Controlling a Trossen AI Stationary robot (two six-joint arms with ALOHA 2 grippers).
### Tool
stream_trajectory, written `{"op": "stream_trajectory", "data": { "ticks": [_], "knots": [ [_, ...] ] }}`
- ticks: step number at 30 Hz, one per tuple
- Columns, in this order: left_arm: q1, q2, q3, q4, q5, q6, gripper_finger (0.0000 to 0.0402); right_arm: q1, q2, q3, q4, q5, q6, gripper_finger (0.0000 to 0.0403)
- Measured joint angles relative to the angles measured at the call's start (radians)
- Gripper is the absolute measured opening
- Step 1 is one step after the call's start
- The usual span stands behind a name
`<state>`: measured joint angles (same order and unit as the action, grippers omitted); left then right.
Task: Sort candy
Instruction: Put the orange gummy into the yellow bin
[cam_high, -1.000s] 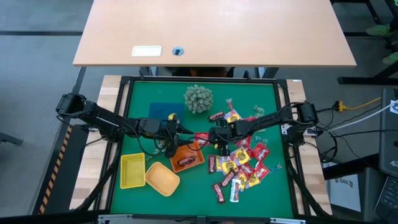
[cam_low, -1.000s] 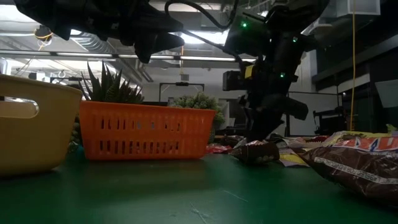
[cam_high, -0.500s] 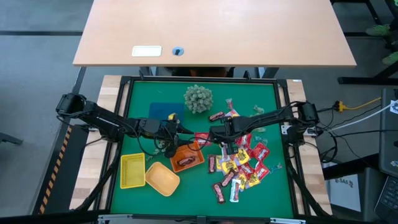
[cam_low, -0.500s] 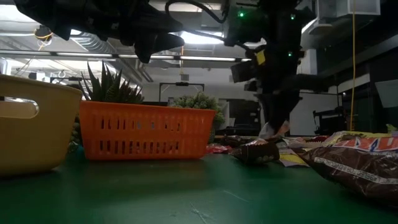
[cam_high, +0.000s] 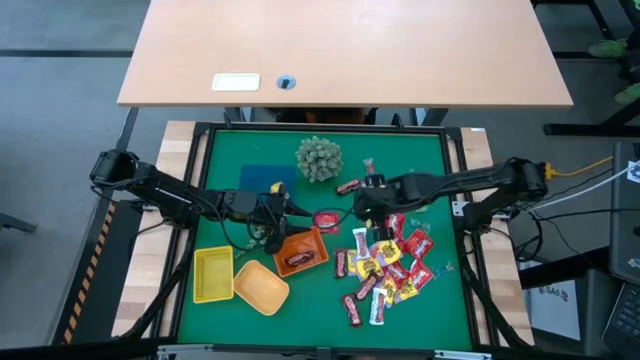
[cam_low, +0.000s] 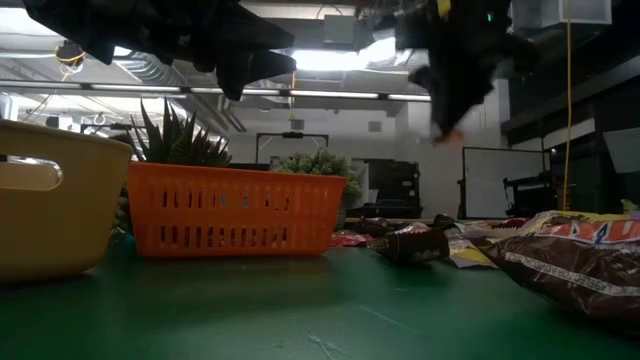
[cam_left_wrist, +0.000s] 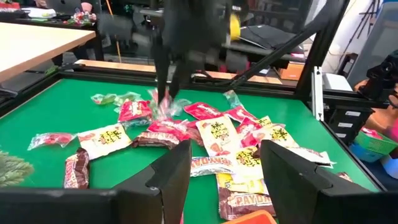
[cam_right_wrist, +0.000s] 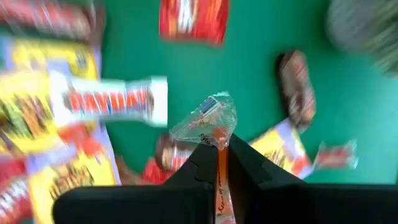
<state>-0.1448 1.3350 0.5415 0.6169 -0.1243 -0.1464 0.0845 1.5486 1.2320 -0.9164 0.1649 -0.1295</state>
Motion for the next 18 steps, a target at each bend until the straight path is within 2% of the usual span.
{"op": "stream_trajectory", "data": {
  "ticks": [4, 12, 18],
  "knots": [
    [-0.008, 0.0, 0.0, 0.013, -0.006, 0.093, 0.0179, 0.0, -0.037, 0.0, 0.169, -0.015, 0.044, 0.0018],
    [-0.042, 0.0, 0.0, 0.099, -0.106, 0.388, 0.0179, 0.0, 0.003, 0.0, 0.493, -0.164, 0.055, 0.0019],
    [-0.06, 0.0, 0.0, 0.105, -0.11, 0.518, 0.0179, 0.0, 0.03, 0.0, 0.634, -0.185, 0.055, 0.0019]
  ]
}}
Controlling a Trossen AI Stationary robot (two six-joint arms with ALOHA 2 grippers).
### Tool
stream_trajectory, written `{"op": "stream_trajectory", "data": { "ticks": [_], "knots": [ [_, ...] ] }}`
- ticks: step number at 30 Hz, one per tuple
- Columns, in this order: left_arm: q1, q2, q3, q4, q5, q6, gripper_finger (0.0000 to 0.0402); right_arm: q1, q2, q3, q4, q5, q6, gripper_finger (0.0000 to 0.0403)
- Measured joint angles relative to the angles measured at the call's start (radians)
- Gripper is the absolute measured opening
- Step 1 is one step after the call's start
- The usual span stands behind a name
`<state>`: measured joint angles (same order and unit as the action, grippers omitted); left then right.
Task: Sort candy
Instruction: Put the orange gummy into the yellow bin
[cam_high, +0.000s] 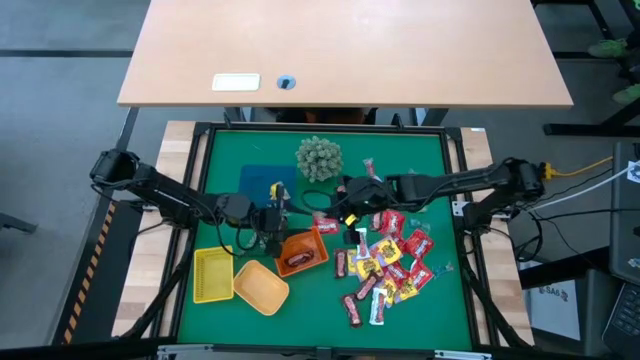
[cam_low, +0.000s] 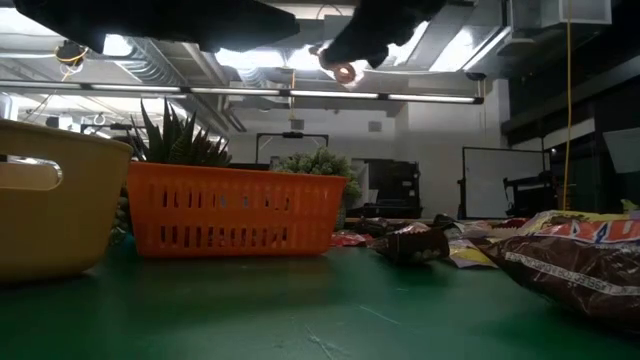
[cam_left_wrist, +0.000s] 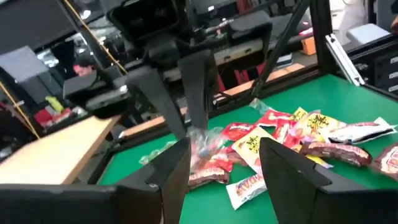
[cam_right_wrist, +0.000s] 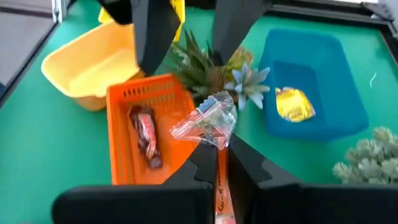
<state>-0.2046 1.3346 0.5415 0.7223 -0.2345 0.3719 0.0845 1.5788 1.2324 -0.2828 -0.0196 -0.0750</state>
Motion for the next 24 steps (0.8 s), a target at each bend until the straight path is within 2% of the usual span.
{"op": "stream_trajectory", "data": {
  "ticks": [8, 12, 15, 24],
  "knots": [
    [0.003, 0.0, 0.0, 0.006, -0.017, 0.031, 0.0179, 0.0, 0.009, 0.0, 0.086, -0.002, 0.0, 0.0019],
    [0.01, 0.0, 0.0, 0.01, -0.018, 0.032, 0.0179, 0.0, 0.01, 0.0, 0.143, -0.075, 0.0, 0.0019],
    [0.011, 0.0, 0.0, 0.007, -0.02, 0.032, 0.0179, 0.0, 0.016, 0.0, 0.177, -0.087, 0.0, 0.0019],
    [0.011, 0.0, 0.0, 0.06, -0.019, 0.03, 0.0179, 0.0, 0.026, 0.0, 0.178, -0.086, 0.0, 0.0019]
  ]
}}
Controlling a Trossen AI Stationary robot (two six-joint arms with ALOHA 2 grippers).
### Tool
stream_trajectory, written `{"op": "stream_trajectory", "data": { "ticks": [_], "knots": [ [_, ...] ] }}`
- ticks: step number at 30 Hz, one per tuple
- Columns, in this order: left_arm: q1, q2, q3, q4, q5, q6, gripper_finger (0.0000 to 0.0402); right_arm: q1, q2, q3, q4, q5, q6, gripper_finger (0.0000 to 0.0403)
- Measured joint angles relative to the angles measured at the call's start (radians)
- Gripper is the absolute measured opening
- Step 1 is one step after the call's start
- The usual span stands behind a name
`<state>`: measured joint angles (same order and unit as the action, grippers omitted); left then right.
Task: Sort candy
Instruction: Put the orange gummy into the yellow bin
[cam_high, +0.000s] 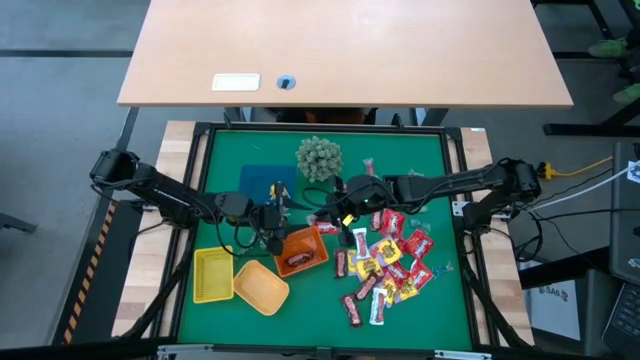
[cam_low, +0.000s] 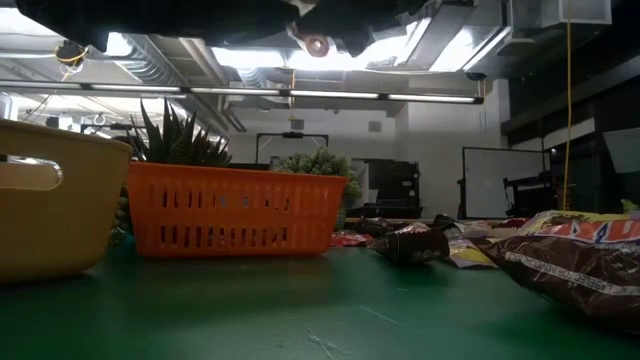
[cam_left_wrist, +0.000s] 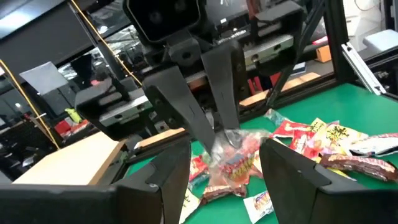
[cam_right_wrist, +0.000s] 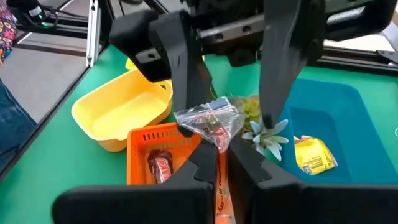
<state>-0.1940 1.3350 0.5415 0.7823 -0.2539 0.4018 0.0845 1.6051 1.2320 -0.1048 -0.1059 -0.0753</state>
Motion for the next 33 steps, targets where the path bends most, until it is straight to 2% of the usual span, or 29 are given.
{"op": "stream_trajectory", "data": {
  "ticks": [5, 9, 22, 29, 33],
  "knots": [
    [0.0, 0.0, 0.0, -0.002, 0.0, -0.007, 0.0171, 0.0, 0.0, 0.0, 0.0, 0.0, 0.0, 0.0019],
    [0.0, 0.0, 0.0, -0.002, 0.001, -0.007, 0.0147, 0.0, 0.0, 0.0, -0.001, 0.0, 0.0, 0.0019],
    [0.0, 0.0, 0.0, -0.004, 0.002, -0.039, 0.0009, 0.0, 0.0, 0.0, -0.001, 0.0, 0.0, 0.0019],
    [0.0, 0.0, 0.0, -0.004, 0.002, -0.061, 0.0002, 0.0, 0.0, 0.0, -0.001, 0.0, 0.0, 0.0025],
    [-0.001, 0.0, 0.0, -0.004, 0.004, -0.061, 0.0001, 0.0, 0.0, 0.0, -0.001, 0.002, 0.0, 0.0069]
  ]
}}
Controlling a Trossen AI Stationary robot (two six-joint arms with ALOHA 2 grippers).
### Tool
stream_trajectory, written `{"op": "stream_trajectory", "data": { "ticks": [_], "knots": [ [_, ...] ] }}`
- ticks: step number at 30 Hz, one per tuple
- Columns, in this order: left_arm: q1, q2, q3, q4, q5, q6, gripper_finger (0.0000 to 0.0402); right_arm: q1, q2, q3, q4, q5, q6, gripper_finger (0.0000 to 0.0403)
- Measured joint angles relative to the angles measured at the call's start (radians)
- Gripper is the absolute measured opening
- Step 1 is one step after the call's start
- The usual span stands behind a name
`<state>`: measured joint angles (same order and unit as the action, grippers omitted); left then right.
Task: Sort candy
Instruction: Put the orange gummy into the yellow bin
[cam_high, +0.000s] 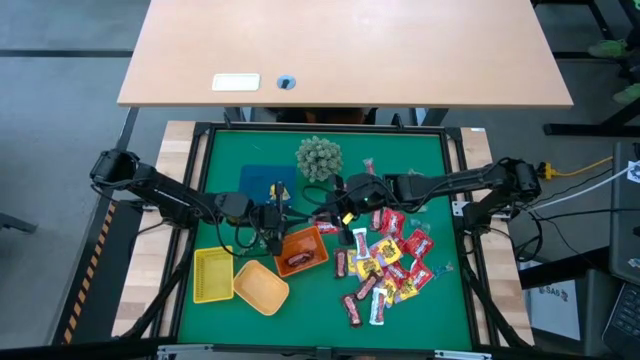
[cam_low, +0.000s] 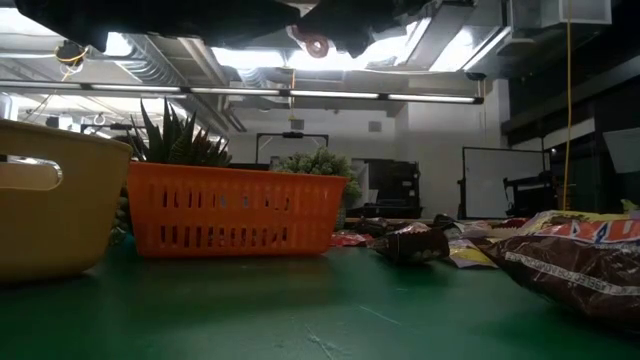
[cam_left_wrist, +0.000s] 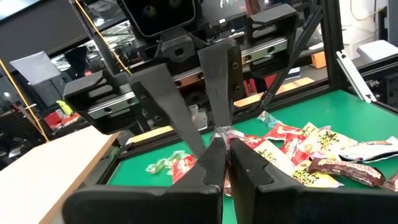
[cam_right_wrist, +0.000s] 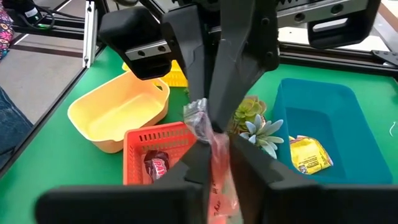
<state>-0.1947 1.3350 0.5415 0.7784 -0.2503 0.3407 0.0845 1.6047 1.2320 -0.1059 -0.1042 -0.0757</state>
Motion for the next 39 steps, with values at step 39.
{"op": "stream_trajectory", "data": {
  "ticks": [39],
  "knots": [
    [-0.379, -0.094, -0.001, -0.651, 0.308, -1.183, 0.0, 0.0, -0.203, -0.017, -0.579, 0.104, -0.042, 0.0227]
  ]
}}
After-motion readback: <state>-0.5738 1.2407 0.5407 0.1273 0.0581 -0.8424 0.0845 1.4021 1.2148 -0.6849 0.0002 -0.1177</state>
